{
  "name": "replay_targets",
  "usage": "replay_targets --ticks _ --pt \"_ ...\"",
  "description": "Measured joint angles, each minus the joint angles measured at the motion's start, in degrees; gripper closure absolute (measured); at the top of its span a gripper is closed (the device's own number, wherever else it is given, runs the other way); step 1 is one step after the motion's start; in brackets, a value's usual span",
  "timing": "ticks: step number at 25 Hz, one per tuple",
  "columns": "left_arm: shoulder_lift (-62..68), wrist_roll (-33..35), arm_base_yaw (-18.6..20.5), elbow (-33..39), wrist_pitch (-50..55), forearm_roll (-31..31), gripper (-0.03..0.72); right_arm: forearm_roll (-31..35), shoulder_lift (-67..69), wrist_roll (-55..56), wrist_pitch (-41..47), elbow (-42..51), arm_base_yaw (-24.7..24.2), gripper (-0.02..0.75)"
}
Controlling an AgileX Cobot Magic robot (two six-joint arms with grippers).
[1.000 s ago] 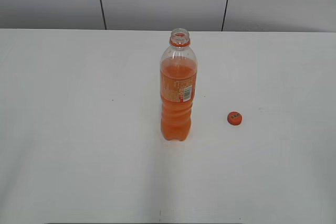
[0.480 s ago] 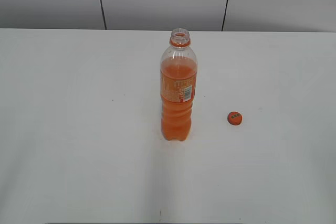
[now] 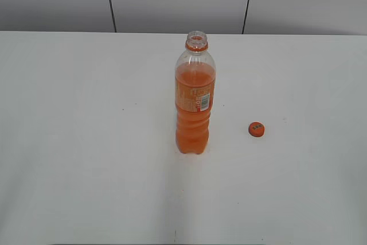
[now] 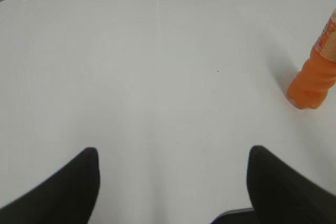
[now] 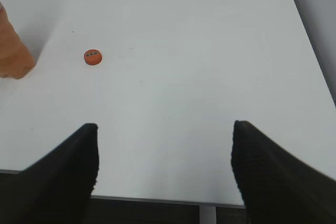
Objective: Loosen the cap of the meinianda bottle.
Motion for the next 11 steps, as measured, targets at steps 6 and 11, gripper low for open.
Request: replay_targets --ticks 6,11 --pt "0.0 0.0 0.0 0.0 0.0 0.0 0.17 0.0 0.0 0.0 0.0 0.0 0.0 0.146" --pt "0.0 0.0 0.0 0.0 0.0 0.0 0.17 0.0 0.0 0.0 0.0 0.0 0.0 0.146"
